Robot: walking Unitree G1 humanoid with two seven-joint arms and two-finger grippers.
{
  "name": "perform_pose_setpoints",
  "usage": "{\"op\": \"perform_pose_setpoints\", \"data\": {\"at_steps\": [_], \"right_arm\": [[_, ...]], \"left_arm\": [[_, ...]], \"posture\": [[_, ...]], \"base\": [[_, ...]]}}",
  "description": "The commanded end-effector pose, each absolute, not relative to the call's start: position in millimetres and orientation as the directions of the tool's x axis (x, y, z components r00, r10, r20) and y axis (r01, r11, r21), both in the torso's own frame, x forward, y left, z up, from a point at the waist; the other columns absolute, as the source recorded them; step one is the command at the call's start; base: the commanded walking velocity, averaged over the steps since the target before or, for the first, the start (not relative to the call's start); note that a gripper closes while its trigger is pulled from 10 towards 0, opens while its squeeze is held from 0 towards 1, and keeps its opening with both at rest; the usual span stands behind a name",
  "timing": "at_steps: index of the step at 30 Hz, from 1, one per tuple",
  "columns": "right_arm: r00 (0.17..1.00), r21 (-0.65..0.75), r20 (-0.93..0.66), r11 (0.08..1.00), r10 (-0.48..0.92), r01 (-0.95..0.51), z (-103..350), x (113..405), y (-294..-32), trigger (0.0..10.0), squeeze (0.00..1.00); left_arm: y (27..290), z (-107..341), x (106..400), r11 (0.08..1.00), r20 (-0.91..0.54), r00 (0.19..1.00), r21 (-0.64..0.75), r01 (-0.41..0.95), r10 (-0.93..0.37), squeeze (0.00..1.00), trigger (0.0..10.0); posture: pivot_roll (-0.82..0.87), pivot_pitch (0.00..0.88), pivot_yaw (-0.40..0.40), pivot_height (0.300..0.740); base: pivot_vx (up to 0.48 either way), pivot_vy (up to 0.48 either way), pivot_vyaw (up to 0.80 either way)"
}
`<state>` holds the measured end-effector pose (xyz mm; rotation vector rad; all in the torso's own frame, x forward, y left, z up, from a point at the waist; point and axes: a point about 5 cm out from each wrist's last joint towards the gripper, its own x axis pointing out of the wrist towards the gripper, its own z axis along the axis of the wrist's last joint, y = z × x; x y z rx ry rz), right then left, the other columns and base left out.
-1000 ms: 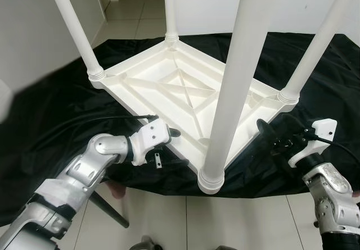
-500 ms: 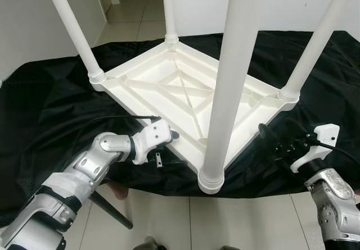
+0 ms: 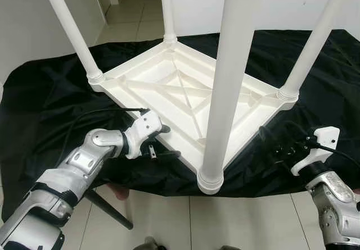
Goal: Building children table
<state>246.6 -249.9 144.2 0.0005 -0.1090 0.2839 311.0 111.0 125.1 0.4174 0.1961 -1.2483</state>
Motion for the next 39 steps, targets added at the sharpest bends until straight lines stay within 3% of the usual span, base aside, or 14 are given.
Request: {"op": "perform_pose_setpoints", "data": {"at_steps": [1,21,38,39], "right_arm": [[0.951,-0.012,0.1,0.956,0.293,-0.293,144,248,-246,10.0,0.0],[0.963,-0.007,0.097,0.967,0.253,-0.254,142,239,-247,10.0,0.0],[0.969,-0.011,0.089,0.973,0.231,-0.231,141,236,-246,10.0,0.0],[0.969,-0.012,0.089,0.973,0.23,-0.229,141,236,-246,10.0,0.0]], "left_arm": [[115,121,297,-0.056,-0.454,-0.013,0.081,0.995,-0.891,0.0,10.0],[116,102,307,-0.11,-0.583,-0.066,0.04,0.993,-0.81,0.0,10.0],[103,88,319,-0.059,-0.63,-0.009,0.058,0.997,-0.777,0.0,10.0],[103,89,320,-0.052,-0.621,-0.008,0.052,0.997,-0.784,0.0,9.1]], "posture": [[-0.12,0.024,0.125,0.74],[-0.14,0.069,0.164,0.74],[-0.16,0.085,0.169,0.74],[-0.16,0.085,0.169,0.74]], "base": [[0.0,0.0,0.0],[0.0,0.0,0.0],[0.0,0.0,0.0],[0.0,0.0,0.0]]}}
